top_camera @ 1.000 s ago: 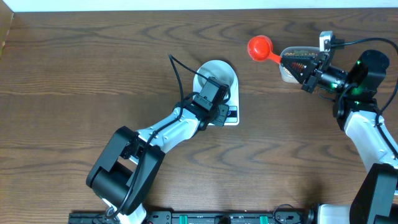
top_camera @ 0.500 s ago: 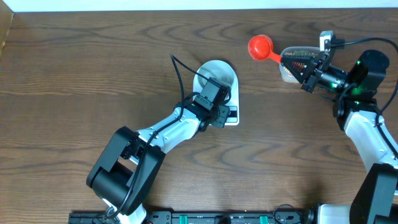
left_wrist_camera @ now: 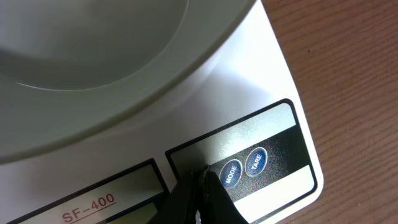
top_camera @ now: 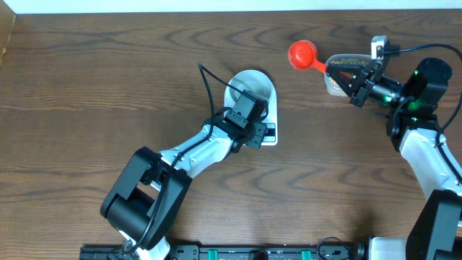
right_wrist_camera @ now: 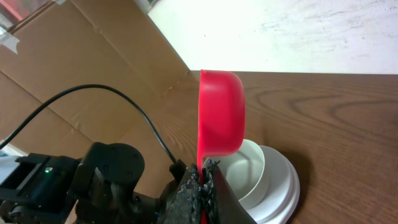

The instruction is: Scoop item into bowl and weigh 50g on scale

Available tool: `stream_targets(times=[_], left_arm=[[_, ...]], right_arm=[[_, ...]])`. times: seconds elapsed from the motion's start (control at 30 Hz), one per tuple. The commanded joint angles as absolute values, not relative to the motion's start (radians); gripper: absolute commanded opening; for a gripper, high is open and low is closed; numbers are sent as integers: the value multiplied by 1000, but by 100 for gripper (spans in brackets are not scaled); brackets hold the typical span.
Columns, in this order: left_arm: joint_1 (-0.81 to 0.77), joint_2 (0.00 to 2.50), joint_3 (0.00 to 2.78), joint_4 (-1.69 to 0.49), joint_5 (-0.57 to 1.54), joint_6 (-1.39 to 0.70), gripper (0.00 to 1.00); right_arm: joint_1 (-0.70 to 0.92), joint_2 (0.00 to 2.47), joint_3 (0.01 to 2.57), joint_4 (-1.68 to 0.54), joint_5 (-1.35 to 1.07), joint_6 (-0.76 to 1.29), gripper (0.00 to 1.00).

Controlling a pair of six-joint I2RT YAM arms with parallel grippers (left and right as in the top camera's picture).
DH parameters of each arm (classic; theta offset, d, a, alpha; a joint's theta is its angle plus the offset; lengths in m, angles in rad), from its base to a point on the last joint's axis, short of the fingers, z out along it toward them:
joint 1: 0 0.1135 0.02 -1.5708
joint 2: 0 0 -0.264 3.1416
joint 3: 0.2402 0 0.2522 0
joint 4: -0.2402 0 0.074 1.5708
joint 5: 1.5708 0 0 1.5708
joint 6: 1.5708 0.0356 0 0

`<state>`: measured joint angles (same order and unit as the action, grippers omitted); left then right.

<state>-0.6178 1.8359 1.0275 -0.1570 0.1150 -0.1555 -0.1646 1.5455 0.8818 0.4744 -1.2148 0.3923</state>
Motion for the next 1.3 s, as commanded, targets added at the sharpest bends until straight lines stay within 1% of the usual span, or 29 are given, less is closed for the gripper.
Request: stream_targets(times=[0.0,0.57,0.83,1.1,1.27], left_arm=[[-628,1855,1040,-166,119,-127,7],[-628,1856,1040,-162,116,-136,7],[-618,1875,1040,-167,120,-178,7],[-612,1902,1035,-172,150,-184,7],[-612,1866,1040,-194,142,-184,7]], right_arm=[[-168,1543,900,474,-1209,376,1],[-168,1543,900,471,-1209,376,1],[-168,1543,900,470,-1205,376,1],[-169,1543,900,470,-1187,376,1],[-169,1543,900,471,-1180,376,1]])
